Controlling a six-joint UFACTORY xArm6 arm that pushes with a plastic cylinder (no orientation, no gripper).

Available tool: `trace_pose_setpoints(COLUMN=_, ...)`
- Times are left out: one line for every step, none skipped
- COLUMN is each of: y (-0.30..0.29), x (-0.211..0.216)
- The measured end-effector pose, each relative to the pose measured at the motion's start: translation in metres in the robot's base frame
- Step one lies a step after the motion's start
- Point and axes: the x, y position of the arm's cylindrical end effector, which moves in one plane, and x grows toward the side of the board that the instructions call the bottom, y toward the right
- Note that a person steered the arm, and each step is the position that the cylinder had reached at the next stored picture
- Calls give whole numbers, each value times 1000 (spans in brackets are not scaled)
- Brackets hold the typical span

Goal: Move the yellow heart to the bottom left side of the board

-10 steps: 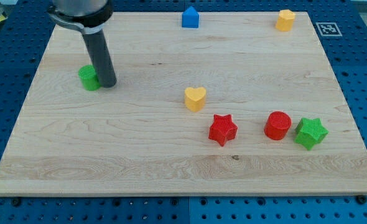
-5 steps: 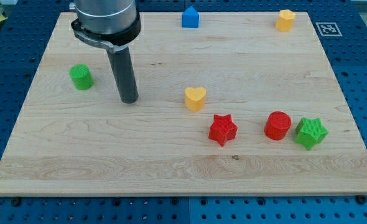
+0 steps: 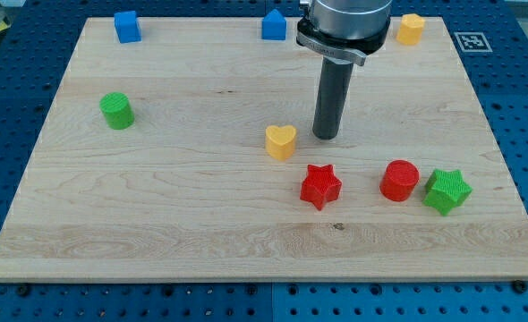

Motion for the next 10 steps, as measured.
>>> trace_pose_setpoints(y=-1, x=1)
trace_pose_setpoints(y=-11, x=6)
trace_pose_setpoints(y=-13, x=11)
trace_pose_setpoints(y=-13, x=10)
trace_pose_setpoints(y=-18, x=5)
trace_pose_setpoints(y=-38, x=4)
trace_pose_setpoints(y=-59, x=19)
trace_pose_setpoints(y=-89, x=30)
trace_pose_setpoints(y=-133, x=43)
trace_pose_setpoints(y=-169, x=51)
